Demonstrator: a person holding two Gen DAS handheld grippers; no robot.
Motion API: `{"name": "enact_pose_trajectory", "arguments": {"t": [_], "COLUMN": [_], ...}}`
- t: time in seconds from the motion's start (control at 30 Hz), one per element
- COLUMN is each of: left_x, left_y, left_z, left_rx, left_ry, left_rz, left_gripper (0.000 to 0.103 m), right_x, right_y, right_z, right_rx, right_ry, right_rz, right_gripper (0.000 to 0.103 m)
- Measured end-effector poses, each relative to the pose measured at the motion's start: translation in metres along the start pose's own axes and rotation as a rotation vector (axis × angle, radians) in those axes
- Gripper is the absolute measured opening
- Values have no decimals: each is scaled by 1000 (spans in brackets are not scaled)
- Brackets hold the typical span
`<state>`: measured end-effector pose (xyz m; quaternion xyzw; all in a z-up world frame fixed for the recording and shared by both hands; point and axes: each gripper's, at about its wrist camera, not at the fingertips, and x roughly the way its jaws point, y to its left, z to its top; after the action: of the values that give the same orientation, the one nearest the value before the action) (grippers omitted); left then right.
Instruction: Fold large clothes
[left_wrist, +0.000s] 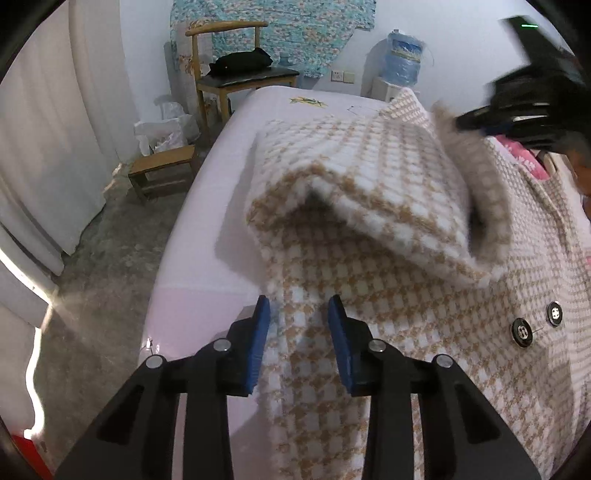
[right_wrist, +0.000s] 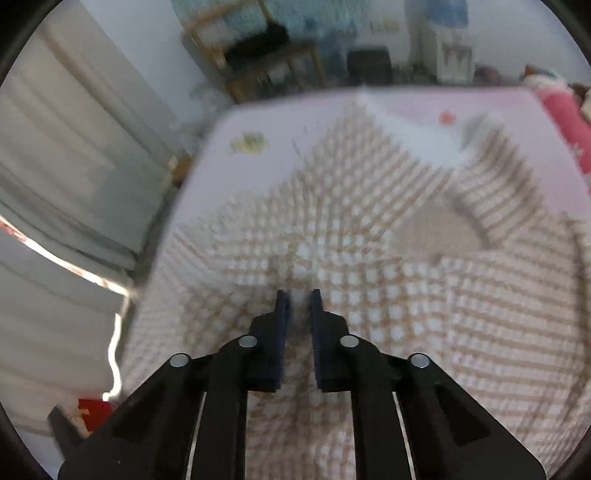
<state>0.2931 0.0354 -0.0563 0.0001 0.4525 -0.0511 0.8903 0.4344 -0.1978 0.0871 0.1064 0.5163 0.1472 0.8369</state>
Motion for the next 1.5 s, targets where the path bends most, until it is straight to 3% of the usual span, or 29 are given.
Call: {"name": "enact_pose_trajectory", "arguments": {"t": [0.13,0.23,0.33,0.37,0.43,0.5,0.63,0.77,0.93,1.03,1.13,1.27,1.33,1.4,1.5], "left_x": [2,3,4,4,4,1,0,4,8,14,18,19,19,18,18], "left_y": [7,8,7,7,7,7,10,11,13,15,17,22,21,21,21], "left_z": [-1,0,2,2,4,4,8,12,18,23,27,28,26,25,24], "left_rx": [-16,-22,-24,-25,-27,-29,-39,-42,-20,-10,-10,-39,-37,-27,-28], "left_ry": [3,2,2,3,6,3,-3,9,9,11,9,11,7,3,1], "left_rz": [-8,-5,1,2,4,15,35,39,38,38,40,34,34,41,41], "left_gripper": [32,32,32,32,32,32,32,32,34,34,34,34,34,34,34], "right_x": [-81,-114,-107,-102,-97,-99,-90,-60,-41,-45,-40,-77,-85,-82,-39], "right_y": [-27,-62,-95,-112,-139,-162,-180,-185,-172,-166,-152,-130,-124,-131,-169], "right_z": [-37,-81,-120,-134,-151,-157,-144,-124,-111,-104,-86,-51,-41,-40,-49], "right_rx": [12,53,121,165,262,350,400,372,288,249,195,80,26,9,66], "right_ry": [-130,-158,-71,-29,10,11,9,66,96,94,42,-154,-227,-224,-62], "right_rz": [67,52,-3,-18,-11,42,93,47,-18,-68,-95,-160,-249,-297,-295], "right_gripper": [7,10,34,49,50,51,55,55,31,7,5,4,4,5,5]}}
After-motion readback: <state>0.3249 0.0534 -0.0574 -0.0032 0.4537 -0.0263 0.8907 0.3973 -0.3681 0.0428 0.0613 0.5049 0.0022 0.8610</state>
